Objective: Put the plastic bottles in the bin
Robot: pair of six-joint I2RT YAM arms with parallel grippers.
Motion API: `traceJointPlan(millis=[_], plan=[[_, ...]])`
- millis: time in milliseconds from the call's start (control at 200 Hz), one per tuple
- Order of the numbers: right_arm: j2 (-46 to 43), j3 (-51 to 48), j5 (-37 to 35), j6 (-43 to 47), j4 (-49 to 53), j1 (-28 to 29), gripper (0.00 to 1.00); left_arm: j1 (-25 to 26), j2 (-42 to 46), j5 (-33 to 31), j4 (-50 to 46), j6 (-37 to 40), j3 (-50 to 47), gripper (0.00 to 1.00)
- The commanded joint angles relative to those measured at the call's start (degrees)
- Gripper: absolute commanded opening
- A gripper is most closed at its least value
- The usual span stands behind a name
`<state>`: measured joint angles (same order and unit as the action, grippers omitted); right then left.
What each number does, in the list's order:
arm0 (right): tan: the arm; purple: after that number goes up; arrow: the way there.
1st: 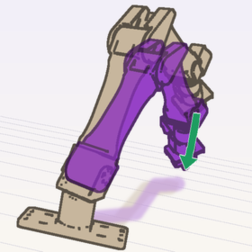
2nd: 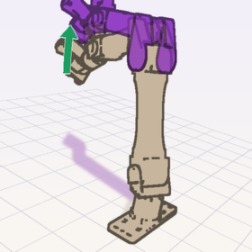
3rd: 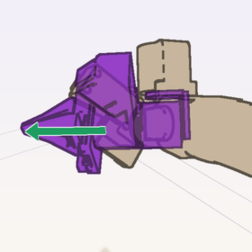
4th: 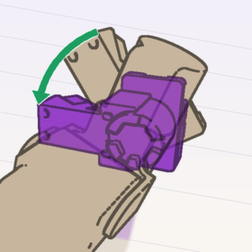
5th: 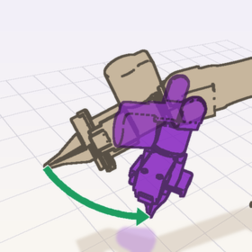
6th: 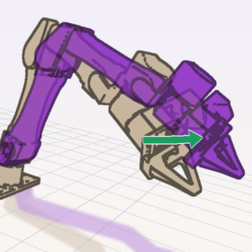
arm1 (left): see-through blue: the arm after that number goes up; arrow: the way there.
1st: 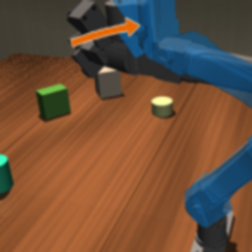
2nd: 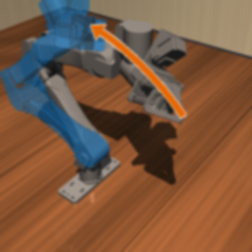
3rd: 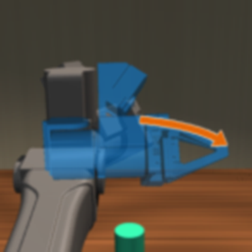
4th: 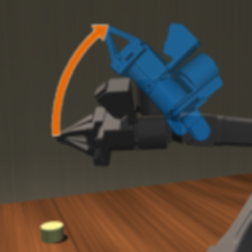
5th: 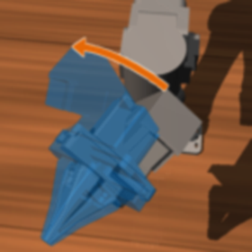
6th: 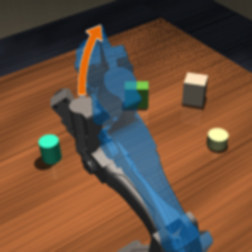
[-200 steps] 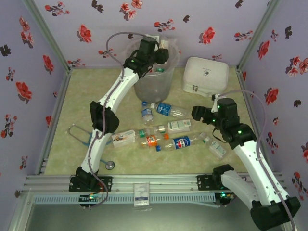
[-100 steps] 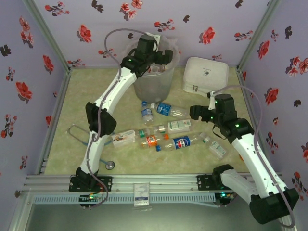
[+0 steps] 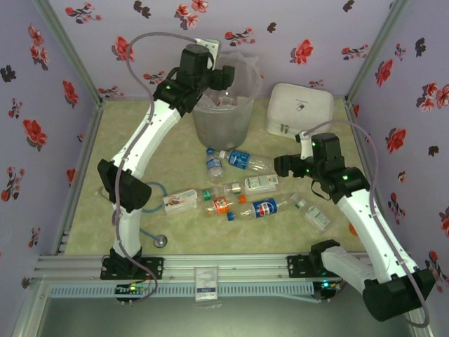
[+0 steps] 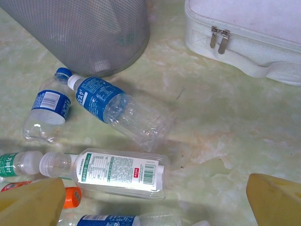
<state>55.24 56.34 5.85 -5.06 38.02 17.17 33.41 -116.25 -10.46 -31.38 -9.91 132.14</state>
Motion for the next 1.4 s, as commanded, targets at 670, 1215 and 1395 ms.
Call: traceJointPlan(millis=[670,1215,1395], plan=[[12.8,5.4,4.8,21.4,1.9,3.9,0.99,-9.3,22.7,3.6,16.2,-6.1,-32.8,0.87],[43.8,18.8,4.7,40.0,-3.4,10.2,0.96,-12.3,58.0,11.6,6.9,-21.0,-71.2,0.95],[50.9,21.9,7.1,39.4,-4.8,10.2,0.95,-12.3,64.4,13.8,6.5,-25.5,-80.0,0.95]])
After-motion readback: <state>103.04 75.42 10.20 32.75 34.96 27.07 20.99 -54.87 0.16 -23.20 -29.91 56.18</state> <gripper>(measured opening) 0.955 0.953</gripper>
